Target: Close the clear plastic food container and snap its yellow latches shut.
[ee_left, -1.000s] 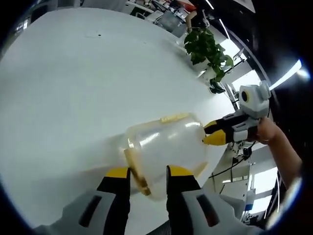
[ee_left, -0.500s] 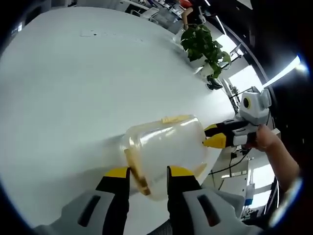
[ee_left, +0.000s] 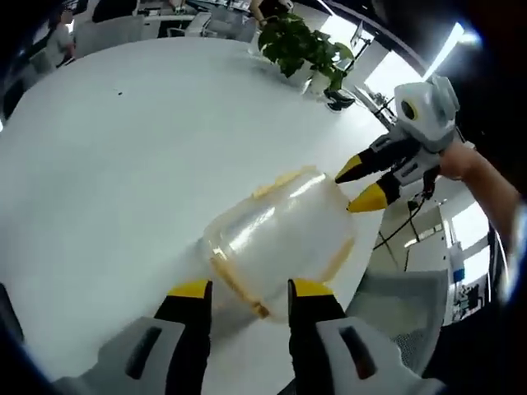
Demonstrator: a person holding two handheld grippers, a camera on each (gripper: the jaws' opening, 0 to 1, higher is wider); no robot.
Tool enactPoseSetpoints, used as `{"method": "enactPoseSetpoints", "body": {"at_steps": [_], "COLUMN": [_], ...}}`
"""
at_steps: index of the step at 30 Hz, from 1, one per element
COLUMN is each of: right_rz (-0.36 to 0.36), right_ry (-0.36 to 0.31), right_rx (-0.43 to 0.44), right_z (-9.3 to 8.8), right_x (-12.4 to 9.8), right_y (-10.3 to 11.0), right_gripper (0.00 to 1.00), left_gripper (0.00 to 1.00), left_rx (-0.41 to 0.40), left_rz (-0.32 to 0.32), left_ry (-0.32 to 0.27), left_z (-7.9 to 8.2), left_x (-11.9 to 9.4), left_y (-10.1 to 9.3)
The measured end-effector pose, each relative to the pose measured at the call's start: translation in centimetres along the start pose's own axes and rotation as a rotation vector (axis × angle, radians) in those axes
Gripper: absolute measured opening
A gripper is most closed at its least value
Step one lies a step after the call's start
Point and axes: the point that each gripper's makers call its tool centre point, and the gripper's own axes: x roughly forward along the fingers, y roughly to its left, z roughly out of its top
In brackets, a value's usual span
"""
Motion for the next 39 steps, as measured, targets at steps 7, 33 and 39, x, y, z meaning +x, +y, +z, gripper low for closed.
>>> {"method": "enactPoseSetpoints", "body": {"at_steps": [7,33,39], "right_rz": [-0.022,0.123,0.127], "right_ry": [-0.01,-0.039,-0.039], "right_rx": [-0.001,-0.34,-0.396], "right_z": [0.8,3.9,4.5], "right_x": [-0.6,-0.4,0.3], "right_y": [-0.7,2.6,2.8], "right_gripper": [0.23,0.22,0.15], "left_gripper": [0.33,0.31,0.26], "left_rx": [0.096,0.673,0.673], "left_rz": [0.032,0.015,0.011], "left_ry": [0.016,0.072,0.062], "left_z": [0.1,2.4,3.1], "left_x": [-0.6,0.2,0.6], "left_y": [0.4,-3.4,-3.8]}}
